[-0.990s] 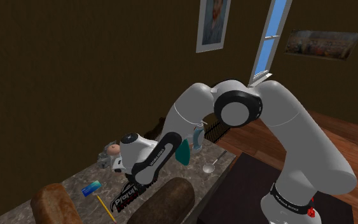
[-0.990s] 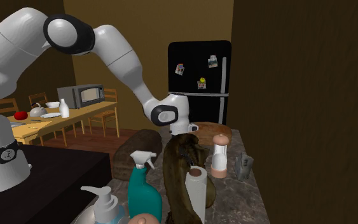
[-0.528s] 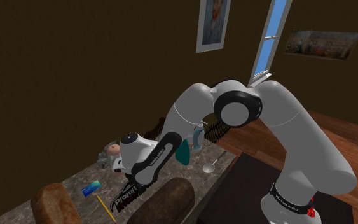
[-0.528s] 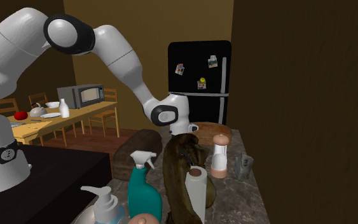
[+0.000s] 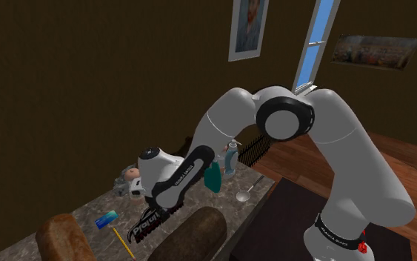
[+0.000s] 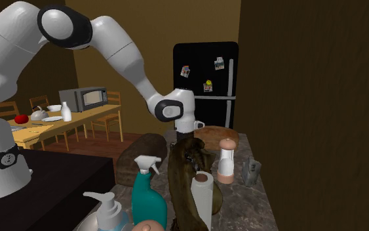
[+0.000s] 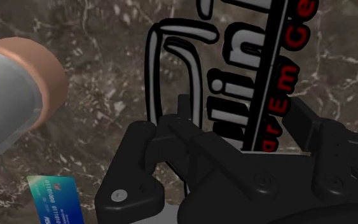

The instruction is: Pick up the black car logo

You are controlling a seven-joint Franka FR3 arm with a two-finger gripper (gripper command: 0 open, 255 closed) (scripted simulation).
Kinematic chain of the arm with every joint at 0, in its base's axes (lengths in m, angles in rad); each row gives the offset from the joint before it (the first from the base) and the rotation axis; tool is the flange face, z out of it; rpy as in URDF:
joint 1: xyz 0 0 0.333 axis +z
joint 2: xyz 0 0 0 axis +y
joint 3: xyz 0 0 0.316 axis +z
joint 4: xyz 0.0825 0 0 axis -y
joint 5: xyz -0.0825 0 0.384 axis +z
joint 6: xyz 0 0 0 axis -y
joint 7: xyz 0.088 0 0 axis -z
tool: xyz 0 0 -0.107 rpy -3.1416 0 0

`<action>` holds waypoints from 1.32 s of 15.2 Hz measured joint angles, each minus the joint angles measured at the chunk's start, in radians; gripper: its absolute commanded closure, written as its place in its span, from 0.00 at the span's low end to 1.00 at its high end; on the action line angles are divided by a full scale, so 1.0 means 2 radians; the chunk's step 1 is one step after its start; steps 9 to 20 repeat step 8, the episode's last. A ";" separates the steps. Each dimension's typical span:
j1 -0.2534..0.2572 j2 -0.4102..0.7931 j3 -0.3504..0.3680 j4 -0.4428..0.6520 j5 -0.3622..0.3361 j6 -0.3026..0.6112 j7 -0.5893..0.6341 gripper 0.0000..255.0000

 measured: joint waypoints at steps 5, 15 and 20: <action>-0.003 -0.029 0.003 -0.009 0.003 -0.019 -0.003 1.00; -0.004 -0.044 0.005 -0.015 0.005 -0.028 -0.003 1.00; -0.004 -0.044 0.005 -0.015 0.005 -0.028 -0.003 1.00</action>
